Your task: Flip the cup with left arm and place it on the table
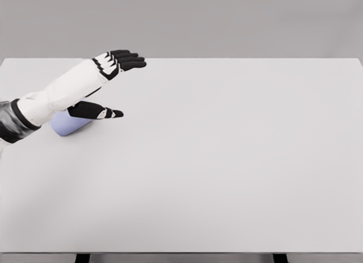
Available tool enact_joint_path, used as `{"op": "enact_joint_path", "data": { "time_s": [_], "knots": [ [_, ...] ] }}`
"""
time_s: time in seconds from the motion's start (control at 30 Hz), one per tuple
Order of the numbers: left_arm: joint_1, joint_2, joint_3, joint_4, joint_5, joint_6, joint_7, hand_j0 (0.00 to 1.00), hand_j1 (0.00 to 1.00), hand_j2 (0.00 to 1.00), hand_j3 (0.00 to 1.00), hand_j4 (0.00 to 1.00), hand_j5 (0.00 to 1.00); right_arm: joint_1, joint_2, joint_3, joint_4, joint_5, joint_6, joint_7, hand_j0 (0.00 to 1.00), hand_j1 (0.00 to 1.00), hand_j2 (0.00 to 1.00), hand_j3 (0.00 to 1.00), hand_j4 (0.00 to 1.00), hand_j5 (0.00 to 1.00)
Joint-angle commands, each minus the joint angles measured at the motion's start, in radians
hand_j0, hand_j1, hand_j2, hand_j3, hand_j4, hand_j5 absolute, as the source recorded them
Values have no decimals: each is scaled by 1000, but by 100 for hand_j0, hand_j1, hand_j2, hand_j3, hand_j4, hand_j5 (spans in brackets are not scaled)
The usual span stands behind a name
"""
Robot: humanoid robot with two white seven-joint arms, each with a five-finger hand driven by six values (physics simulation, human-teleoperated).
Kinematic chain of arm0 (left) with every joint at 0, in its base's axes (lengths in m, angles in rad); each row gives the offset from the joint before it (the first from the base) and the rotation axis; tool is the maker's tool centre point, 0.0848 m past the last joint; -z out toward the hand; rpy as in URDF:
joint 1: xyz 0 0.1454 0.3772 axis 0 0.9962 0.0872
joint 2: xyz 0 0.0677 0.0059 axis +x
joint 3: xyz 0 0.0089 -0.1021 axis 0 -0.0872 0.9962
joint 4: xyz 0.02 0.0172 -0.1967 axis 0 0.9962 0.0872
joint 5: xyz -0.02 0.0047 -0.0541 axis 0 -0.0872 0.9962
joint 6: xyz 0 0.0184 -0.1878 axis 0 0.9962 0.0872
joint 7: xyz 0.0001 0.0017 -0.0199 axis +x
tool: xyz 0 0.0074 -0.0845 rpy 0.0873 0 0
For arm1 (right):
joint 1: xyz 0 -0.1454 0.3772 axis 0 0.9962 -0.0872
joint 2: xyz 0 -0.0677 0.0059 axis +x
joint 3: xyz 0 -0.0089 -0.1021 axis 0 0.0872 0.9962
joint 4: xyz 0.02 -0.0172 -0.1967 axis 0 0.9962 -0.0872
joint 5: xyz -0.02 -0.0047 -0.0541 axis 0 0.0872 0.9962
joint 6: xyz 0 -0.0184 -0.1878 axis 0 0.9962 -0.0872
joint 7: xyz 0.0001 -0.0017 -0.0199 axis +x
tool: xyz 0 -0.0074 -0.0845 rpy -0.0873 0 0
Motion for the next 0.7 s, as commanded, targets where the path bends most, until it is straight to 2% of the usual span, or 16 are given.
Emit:
{"op": "enact_joint_path", "data": {
  "time_s": [0.0, 0.2, 0.3, 0.37, 0.4, 0.43, 0.47, 0.53, 0.57, 0.63, 0.67],
  "knots": [
    [0, -4, -3, 0, 5, 0, -1, 100, 100, 100, 100, 100, 100, 0, 0, 0, 0, 0, -2, 2, 100, 100, 100, 100, 100, 100],
    [3, 1, -1, 6, 3, 8, -13, 100, 100, 100, 100, 100, 100, 14, 0, 0, 7, -2, 4, 0, 100, 100, 100, 100, 100, 100],
    [-5, -1, 17, 11, 3, 12, -165, 100, 100, 100, 100, 100, 100, 14, 0, -1, 7, -2, 4, 0, 100, 100, 100, 100, 100, 100],
    [-44, -1, 40, 12, 5, 46, -269, 100, 100, 100, 100, 100, 100, 14, 0, -1, 7, -2, 4, 0, 100, 100, 100, 100, 100, 100],
    [-52, 9, 68, 29, 17, 153, -291, 100, 100, 100, 100, 100, 100, 14, 0, -1, 7, -2, 4, 0, 100, 100, 100, 100, 100, 100],
    [-81, 27, 63, 31, 14, 285, -289, 100, 100, 100, 100, 100, 100, 14, 0, -1, 7, -2, 4, 0, 100, 100, 100, 100, 100, 100],
    [-92, 85, 42, 26, 2, 403, -271, 100, 100, 100, 100, 100, 100, 14, 0, -1, 7, -2, 4, 0, 100, 100, 100, 100, 100, 100],
    [-98, 211, -15, 32, -4, 443, -156, 100, 100, 100, 100, 100, 100, 14, 0, -1, 7, -2, 4, 0, 100, 100, 100, 100, 100, 100],
    [-104, 266, -56, 32, -4, 440, -154, 100, 100, 100, 100, 100, 100, 14, 0, -1, 7, -2, 4, 0, 100, 100, 100, 100, 100, 100],
    [-146, 285, -116, 2, 0, 359, -156, 100, 100, 100, 100, 100, 100, 14, 0, -1, 7, -2, 4, 0, 100, 100, 100, 100, 100, 100],
    [-146, 315, -121, 3, 63, 327, -159, 100, 100, 100, 100, 100, 100, 14, 0, -1, 7, -2, 4, 0, 100, 100, 100, 100, 100, 100]
  ]
}}
